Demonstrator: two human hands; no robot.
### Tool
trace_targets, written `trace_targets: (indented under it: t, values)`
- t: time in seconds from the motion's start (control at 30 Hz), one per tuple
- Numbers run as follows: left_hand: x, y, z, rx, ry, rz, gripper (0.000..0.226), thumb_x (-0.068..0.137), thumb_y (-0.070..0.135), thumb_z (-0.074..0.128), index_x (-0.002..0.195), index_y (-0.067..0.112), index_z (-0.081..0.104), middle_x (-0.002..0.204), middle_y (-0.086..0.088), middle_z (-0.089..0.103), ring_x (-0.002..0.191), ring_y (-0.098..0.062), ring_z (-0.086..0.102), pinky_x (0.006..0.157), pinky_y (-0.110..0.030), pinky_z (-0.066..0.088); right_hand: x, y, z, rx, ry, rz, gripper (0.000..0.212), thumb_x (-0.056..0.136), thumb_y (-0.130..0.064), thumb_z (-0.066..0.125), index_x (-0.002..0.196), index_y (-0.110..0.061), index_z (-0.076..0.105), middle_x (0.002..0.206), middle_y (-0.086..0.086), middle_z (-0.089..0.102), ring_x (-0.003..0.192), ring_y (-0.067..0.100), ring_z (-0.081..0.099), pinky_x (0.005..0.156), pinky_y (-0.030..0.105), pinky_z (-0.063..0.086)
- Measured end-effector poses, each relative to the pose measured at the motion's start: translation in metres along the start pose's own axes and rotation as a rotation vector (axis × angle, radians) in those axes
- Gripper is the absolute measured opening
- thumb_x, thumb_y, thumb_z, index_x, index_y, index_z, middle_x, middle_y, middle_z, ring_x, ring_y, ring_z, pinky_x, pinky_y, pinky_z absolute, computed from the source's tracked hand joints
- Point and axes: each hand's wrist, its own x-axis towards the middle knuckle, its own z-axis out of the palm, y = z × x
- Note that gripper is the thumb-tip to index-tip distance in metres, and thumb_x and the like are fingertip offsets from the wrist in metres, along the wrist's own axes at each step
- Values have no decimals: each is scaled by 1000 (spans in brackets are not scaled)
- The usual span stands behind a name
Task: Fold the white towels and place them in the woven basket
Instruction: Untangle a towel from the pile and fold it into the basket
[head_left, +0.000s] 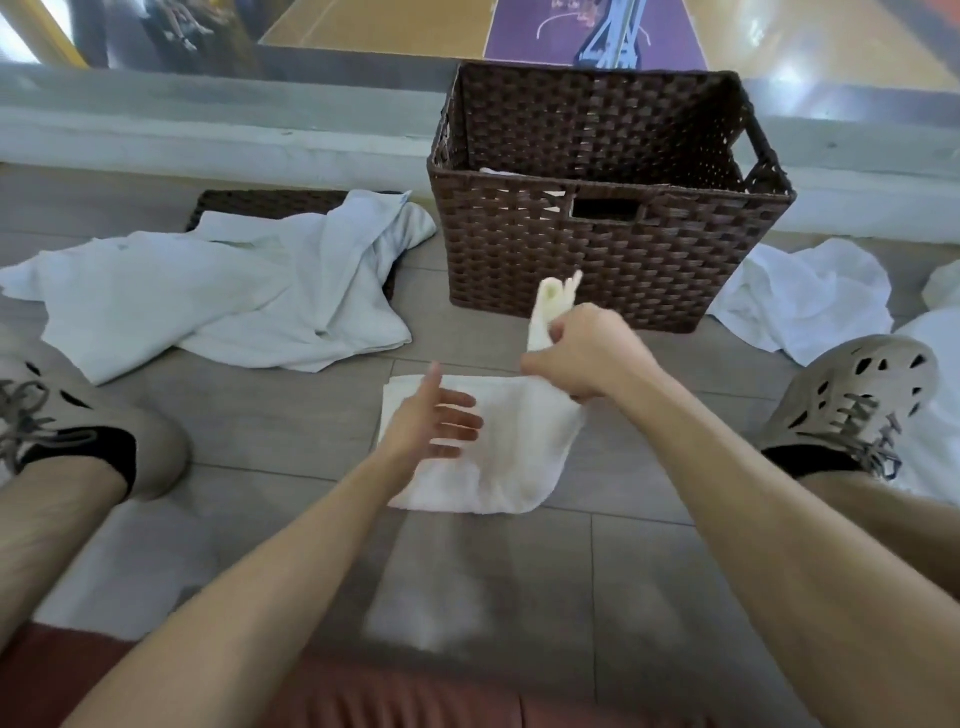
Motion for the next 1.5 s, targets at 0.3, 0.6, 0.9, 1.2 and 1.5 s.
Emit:
trace_targets:
  t: [0.3, 0.6, 0.9, 1.2, 1.5]
  values:
    - [2, -3, -75, 111, 108, -146, 51, 81, 4, 82, 129, 3, 67, 112, -10, 80, 97, -29, 79, 87, -48, 65, 16, 20, 112, 156, -12, 213, 64, 94, -57, 69, 133, -8, 59, 127, 8, 67, 108, 30, 68, 76, 36, 50]
    - [24, -58, -62, 979, 609, 421, 98, 80, 32, 80, 161, 6, 33, 146, -19, 49, 131, -40, 48, 111, -53, 43, 27, 44, 168, 779, -189, 514, 71, 48, -52, 92, 97, -4, 74, 90, 9, 80, 82, 30, 79, 75, 51, 68]
    - [19, -35, -69, 972, 220, 448, 140, 62, 74, 78, 170, 25, 3, 172, -3, 21, 159, -26, 21, 128, -58, 22, 38, 36, 131, 661, -162, 245, 75, 74, -31, 89, 139, -15, 54, 128, 4, 64, 111, 27, 65, 89, 41, 57]
    - [-25, 127, -44, 399, -257, 296, 53, 85, 4, 87, 134, 17, 72, 128, -1, 78, 120, -20, 74, 111, -51, 55, 19, 23, -21, 286, -146, -340, 47, 77, -19, 90, 110, -33, 60, 99, -3, 79, 86, 17, 76, 74, 41, 66]
    - [-86, 232, 32, -16, -37, 557, 24, 92, 4, 79, 110, 18, 76, 108, -1, 83, 100, -20, 80, 95, -43, 62, -12, 67, -110, 1250, -58, -367, 69, 93, -66, 64, 139, -14, 66, 135, 7, 71, 126, 26, 67, 109, 45, 47]
